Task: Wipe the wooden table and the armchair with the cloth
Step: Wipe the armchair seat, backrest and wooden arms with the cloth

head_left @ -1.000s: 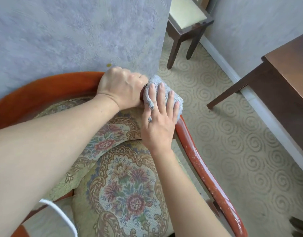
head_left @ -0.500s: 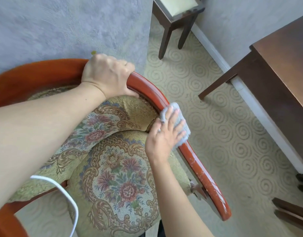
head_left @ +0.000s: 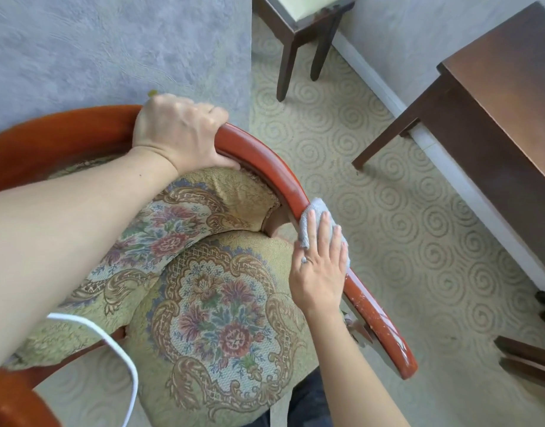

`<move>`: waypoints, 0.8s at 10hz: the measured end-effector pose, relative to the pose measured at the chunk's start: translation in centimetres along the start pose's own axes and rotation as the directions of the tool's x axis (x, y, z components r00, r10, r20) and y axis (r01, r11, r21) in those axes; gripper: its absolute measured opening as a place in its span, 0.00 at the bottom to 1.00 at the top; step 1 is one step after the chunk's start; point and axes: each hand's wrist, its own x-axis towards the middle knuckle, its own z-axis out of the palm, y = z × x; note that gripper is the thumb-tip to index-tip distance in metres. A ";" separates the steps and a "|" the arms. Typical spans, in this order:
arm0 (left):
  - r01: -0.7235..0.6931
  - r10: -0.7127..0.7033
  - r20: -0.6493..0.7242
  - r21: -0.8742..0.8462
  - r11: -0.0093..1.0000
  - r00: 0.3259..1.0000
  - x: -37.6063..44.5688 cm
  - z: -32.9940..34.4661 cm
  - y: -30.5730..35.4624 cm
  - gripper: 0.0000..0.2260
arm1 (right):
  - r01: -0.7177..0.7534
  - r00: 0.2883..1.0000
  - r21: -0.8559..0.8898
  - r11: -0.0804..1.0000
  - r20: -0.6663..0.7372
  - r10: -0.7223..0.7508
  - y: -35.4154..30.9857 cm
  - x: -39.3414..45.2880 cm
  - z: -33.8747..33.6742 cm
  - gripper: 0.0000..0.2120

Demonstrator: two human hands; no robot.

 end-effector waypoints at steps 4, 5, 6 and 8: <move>-0.040 0.059 -0.153 0.120 0.992 0.986 -0.3 -0.2 0.3 0.31 | 0.038 0.999 0.430 0.902 -0.020 -0.033 -12.3 6.3 -0.9 0.29; -0.050 0.070 -0.152 0.133 0.990 0.986 -0.3 -0.2 0.3 0.31 | 0.191 0.981 0.410 0.892 -0.041 -0.192 -11.0 6.3 -1.4 0.27; -0.074 0.095 -0.138 0.151 0.986 0.986 -0.3 -0.2 0.1 0.32 | 0.180 0.982 0.328 0.927 -0.001 -0.190 -5.5 4.3 -1.2 0.25; -0.134 0.166 -0.099 0.272 0.953 0.981 -0.3 -0.7 0.6 0.33 | 0.099 0.994 0.097 0.990 0.038 -0.103 3.1 -1.1 -0.9 0.25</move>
